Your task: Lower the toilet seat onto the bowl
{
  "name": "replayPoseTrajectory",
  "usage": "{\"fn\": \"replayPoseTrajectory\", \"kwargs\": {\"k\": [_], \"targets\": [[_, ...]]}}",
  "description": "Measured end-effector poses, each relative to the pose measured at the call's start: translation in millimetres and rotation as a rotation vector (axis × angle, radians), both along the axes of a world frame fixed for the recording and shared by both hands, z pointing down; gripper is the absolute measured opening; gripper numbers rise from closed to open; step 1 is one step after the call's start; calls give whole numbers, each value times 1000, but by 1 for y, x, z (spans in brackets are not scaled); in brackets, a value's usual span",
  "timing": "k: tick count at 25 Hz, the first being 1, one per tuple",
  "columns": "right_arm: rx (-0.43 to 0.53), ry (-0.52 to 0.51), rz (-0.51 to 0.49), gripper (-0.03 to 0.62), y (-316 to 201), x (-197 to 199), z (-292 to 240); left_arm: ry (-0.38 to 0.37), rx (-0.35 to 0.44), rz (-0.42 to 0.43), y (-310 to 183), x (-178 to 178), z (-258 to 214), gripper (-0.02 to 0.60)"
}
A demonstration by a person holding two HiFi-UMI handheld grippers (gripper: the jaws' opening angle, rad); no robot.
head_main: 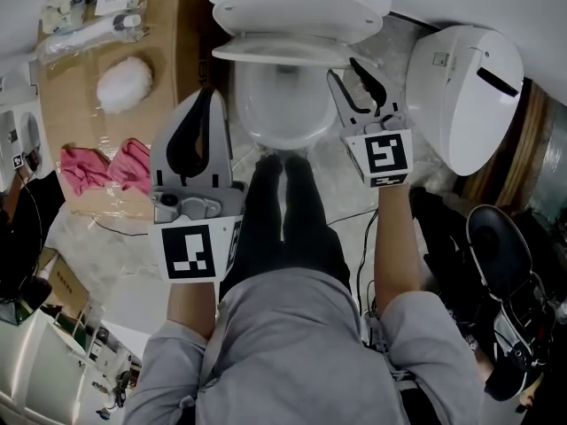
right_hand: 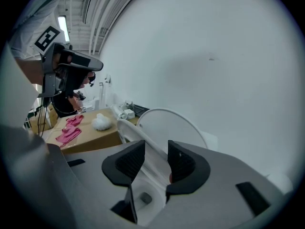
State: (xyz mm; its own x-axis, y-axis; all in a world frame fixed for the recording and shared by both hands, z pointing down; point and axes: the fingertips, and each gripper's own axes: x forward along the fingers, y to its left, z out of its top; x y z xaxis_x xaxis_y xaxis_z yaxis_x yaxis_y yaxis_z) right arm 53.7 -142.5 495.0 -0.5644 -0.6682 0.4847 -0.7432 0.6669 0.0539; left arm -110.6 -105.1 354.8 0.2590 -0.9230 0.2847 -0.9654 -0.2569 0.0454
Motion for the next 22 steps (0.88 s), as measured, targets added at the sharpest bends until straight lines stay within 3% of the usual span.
{"fn": "replayPoseTrajectory", "kwargs": {"k": [22], "targets": [[-100, 44, -80, 141, 95, 2, 33, 3, -6, 20, 51, 8, 12, 0]]}}
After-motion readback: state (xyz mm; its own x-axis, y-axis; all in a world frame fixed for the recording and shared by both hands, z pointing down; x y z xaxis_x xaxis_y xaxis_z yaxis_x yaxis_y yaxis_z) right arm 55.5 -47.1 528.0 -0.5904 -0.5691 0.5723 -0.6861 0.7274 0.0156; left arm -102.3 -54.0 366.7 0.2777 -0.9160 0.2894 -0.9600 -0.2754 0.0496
